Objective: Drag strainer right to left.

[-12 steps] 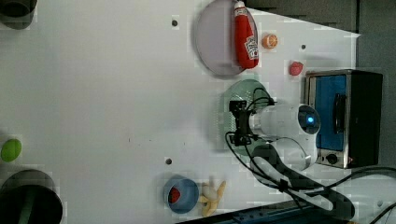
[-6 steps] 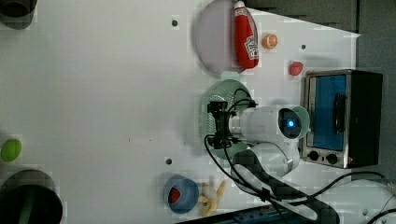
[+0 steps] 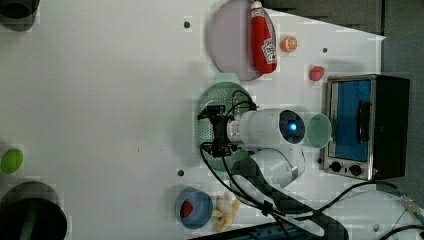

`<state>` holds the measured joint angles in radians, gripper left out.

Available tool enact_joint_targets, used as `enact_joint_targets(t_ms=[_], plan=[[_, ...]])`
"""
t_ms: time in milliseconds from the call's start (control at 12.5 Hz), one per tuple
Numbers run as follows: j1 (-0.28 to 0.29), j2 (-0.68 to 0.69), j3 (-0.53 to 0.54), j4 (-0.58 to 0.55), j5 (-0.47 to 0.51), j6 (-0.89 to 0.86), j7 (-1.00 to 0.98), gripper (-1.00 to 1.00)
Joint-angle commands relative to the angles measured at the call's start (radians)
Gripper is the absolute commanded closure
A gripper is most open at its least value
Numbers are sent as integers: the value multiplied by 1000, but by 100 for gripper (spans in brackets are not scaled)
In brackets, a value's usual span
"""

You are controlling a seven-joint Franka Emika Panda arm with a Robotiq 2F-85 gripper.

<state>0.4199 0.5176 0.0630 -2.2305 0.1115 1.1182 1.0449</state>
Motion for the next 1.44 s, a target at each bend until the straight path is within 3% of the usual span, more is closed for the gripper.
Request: enact_joint_targets(t_ms=[80, 1440], plan=[[51, -12, 7, 32, -1, -17, 116, -100], [221, 146, 7, 301, 1, -76, 294, -100]])
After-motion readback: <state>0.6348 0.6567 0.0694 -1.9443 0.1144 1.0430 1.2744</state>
